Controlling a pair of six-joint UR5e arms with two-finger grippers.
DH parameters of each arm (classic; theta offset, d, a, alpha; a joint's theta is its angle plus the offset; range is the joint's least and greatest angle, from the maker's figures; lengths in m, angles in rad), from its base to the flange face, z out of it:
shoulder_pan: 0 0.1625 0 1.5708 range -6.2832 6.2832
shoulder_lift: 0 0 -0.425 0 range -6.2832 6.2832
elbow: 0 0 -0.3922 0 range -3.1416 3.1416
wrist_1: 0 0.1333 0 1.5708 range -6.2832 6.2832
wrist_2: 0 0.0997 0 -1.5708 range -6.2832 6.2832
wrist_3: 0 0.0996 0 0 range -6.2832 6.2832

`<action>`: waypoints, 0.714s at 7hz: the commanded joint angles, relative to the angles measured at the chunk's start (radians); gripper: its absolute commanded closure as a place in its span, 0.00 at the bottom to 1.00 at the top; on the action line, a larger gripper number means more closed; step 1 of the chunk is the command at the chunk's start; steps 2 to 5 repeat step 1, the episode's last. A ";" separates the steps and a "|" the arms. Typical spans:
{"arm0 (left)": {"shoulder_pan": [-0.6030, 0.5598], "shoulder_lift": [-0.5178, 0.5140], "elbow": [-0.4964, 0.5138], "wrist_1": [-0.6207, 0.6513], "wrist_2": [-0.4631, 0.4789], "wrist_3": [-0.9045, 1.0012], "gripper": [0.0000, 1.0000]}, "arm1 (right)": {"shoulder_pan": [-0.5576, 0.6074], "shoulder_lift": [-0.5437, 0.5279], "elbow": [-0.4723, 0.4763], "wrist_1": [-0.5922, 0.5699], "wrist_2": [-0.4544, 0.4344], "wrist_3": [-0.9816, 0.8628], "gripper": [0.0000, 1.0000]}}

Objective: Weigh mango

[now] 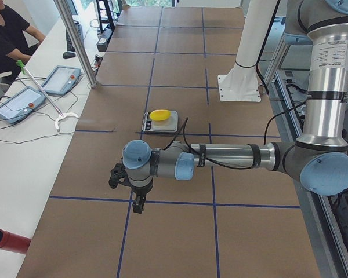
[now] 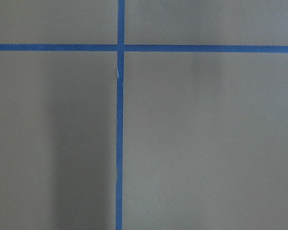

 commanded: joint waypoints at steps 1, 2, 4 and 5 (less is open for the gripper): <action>-0.001 0.002 0.002 -0.002 -0.001 0.001 0.00 | 0.000 0.000 0.000 0.000 0.000 0.001 0.00; -0.001 0.002 0.002 -0.002 -0.001 0.001 0.00 | 0.000 0.000 0.000 0.000 0.000 0.001 0.00; -0.001 0.002 0.002 -0.002 -0.001 0.001 0.00 | 0.000 0.000 0.000 0.000 0.000 0.001 0.00; -0.001 0.002 0.002 -0.002 -0.001 0.001 0.00 | 0.000 0.000 0.000 0.000 0.000 0.001 0.00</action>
